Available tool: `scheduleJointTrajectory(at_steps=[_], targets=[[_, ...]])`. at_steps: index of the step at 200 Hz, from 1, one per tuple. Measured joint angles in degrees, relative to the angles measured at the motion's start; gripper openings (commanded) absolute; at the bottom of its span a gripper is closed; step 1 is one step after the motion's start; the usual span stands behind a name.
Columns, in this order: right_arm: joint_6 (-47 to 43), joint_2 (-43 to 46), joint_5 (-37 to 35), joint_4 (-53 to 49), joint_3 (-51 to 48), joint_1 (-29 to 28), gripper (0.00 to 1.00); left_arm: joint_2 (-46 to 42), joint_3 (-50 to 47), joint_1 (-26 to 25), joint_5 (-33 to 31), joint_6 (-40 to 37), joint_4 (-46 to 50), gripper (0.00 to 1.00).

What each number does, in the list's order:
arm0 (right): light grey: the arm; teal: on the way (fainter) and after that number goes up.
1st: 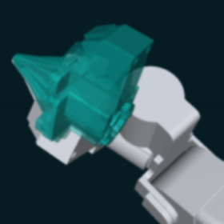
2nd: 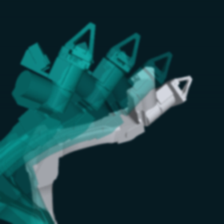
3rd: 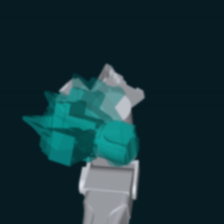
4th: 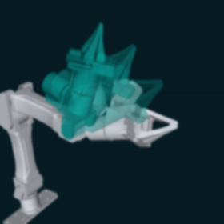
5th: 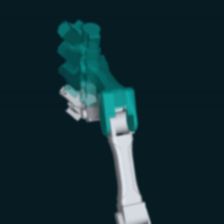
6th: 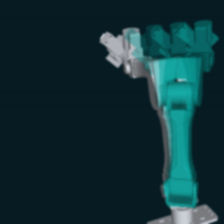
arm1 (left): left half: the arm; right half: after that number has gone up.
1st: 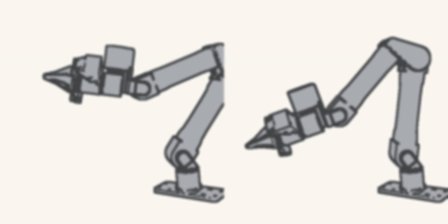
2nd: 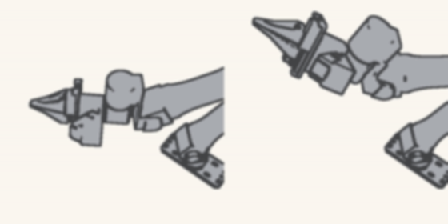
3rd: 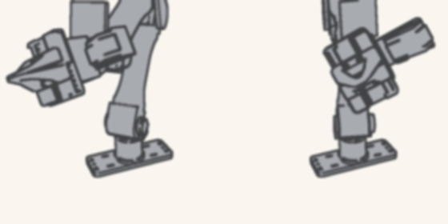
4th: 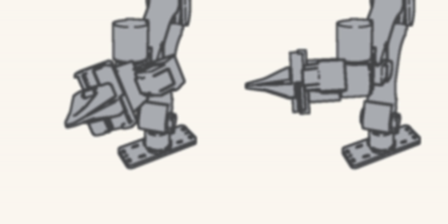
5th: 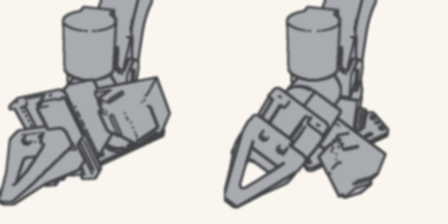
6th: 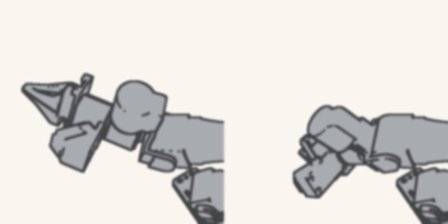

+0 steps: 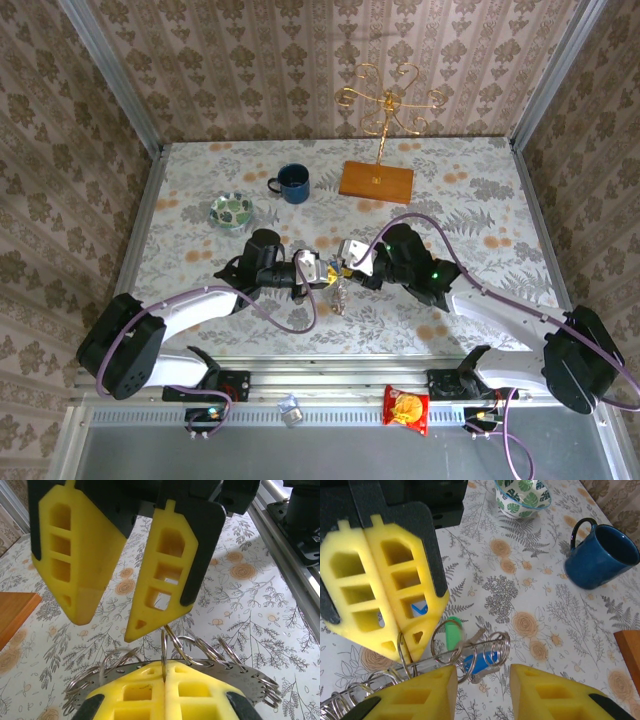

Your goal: Put the keys on the keyring

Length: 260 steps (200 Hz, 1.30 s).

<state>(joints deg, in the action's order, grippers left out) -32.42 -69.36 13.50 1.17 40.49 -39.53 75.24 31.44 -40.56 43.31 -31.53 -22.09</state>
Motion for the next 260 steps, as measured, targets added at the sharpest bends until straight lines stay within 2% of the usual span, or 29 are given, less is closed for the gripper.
scheduleJointTrajectory(at_steps=[38,81,112,129,143,202,260], targets=[[3.78,-1.49,2.49,-0.17,2.16,2.43,0.38,-0.57,-0.11,-0.63,-0.68,-1.16,0.00,0.00],[7.32,1.84,10.08,-5.07,3.43,8.02,0.42,-1.66,-1.11,-0.68,-1.38,-1.57,-0.52,0.00],[7.19,7.41,14.91,-9.90,1.73,7.34,0.47,-1.66,-1.81,-0.68,-1.60,-1.53,-1.25,0.00],[6.97,7.72,16.39,-10.97,0.98,6.54,0.54,-1.66,-1.81,-0.68,-1.70,-1.53,-1.60,0.00],[6.36,6.78,17.20,-12.00,0.87,5.84,0.56,-1.66,-1.81,-0.68,-1.73,-1.53,-1.75,0.00],[3.08,-0.76,18.62,-14.84,2.43,4.83,0.58,-1.66,-1.81,-0.72,-1.75,-1.53,-1.75,0.00],[1.79,-1.79,20.63,-15.34,3.80,3.23,0.57,-1.66,-1.81,-0.74,-2.19,-1.53,-1.81,0.00]])
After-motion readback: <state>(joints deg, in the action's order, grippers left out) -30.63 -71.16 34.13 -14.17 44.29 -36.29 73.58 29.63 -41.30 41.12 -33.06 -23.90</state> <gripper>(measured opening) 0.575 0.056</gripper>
